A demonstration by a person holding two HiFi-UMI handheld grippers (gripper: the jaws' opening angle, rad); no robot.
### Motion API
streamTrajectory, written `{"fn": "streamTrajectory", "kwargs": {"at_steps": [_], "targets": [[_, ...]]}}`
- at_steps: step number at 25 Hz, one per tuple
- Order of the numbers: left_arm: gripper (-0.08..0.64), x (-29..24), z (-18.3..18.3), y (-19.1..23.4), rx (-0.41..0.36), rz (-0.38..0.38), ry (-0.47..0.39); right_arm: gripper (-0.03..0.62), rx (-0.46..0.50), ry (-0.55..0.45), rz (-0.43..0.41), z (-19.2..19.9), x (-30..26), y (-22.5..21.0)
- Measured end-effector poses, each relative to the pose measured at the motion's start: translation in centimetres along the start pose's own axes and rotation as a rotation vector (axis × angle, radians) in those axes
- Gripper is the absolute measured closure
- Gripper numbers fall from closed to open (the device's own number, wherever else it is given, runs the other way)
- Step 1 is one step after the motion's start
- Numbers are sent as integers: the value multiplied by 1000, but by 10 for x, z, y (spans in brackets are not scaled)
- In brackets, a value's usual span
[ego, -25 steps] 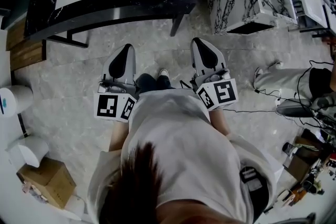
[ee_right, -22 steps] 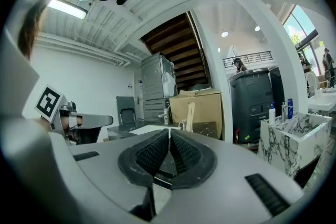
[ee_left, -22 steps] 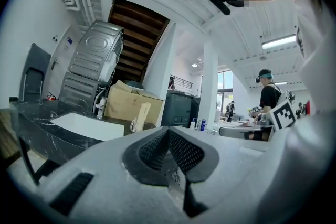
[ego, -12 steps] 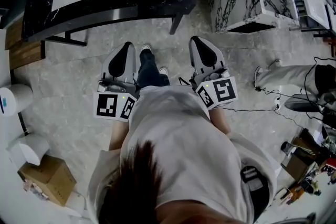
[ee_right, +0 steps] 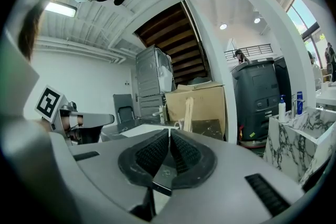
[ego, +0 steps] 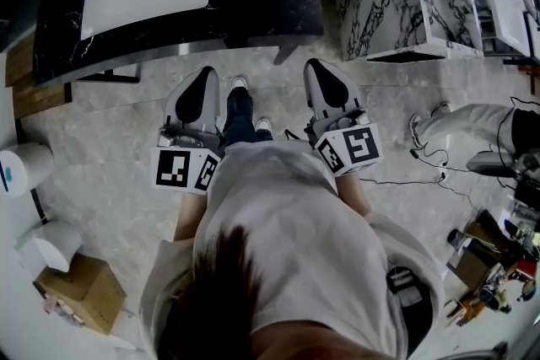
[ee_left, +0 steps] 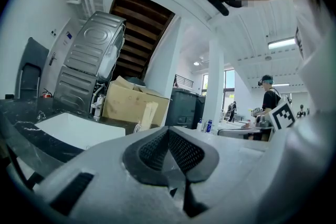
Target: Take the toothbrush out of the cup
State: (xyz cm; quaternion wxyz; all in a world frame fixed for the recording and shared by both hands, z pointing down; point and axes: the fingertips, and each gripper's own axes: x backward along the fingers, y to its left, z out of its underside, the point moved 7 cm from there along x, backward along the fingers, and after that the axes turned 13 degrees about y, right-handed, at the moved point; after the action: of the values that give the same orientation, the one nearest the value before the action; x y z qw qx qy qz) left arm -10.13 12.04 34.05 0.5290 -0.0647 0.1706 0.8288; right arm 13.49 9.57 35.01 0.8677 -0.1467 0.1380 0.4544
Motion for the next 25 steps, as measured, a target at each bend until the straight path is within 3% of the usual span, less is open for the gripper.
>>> {"fn": "streamTrajectory", "kwargs": {"at_steps": [9, 25], "targets": [[545, -54, -39, 60, -5, 11, -17, 575, 4, -18, 40, -46, -71, -20], [545, -107, -57, 126, 9, 85, 13, 575, -32, -31, 135, -72, -136, -35]]}}
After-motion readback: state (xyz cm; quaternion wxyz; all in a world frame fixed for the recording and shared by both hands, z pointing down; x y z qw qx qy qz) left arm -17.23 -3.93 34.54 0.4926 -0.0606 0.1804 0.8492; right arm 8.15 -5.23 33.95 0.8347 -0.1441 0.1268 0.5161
